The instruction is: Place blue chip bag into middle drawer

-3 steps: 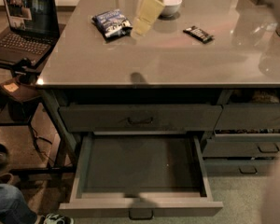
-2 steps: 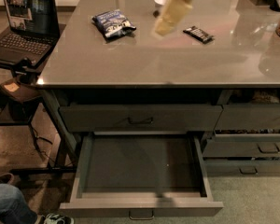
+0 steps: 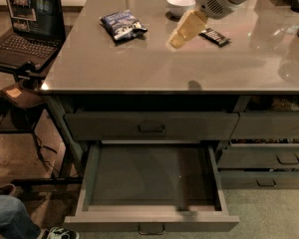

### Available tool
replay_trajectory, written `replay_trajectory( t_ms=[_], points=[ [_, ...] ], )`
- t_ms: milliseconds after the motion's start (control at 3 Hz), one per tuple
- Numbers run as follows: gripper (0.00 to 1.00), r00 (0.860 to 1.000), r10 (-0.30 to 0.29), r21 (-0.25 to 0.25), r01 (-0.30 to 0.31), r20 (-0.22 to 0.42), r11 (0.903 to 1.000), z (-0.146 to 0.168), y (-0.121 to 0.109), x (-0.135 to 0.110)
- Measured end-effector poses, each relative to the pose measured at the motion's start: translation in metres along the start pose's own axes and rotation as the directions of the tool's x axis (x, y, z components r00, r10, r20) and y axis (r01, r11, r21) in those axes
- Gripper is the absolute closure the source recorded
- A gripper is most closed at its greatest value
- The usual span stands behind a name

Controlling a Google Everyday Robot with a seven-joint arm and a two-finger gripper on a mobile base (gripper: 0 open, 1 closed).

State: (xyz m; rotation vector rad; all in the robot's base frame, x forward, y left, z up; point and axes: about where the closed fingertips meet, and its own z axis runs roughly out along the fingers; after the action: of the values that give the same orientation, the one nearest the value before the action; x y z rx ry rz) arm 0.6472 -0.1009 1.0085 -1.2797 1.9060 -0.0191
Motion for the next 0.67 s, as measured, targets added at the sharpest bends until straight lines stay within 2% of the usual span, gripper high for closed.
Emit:
replay_trajectory(
  t_ms=[333,667],
  points=[
    [0.0,0.994,0.086,0.049,-0.09,0.064,0.9947,0.048,-0.013,0.007],
    [0.0,0.988,0.085,0.103,-0.098,0.126,0.9898,0.045,-0.029,-0.009]
  ],
)
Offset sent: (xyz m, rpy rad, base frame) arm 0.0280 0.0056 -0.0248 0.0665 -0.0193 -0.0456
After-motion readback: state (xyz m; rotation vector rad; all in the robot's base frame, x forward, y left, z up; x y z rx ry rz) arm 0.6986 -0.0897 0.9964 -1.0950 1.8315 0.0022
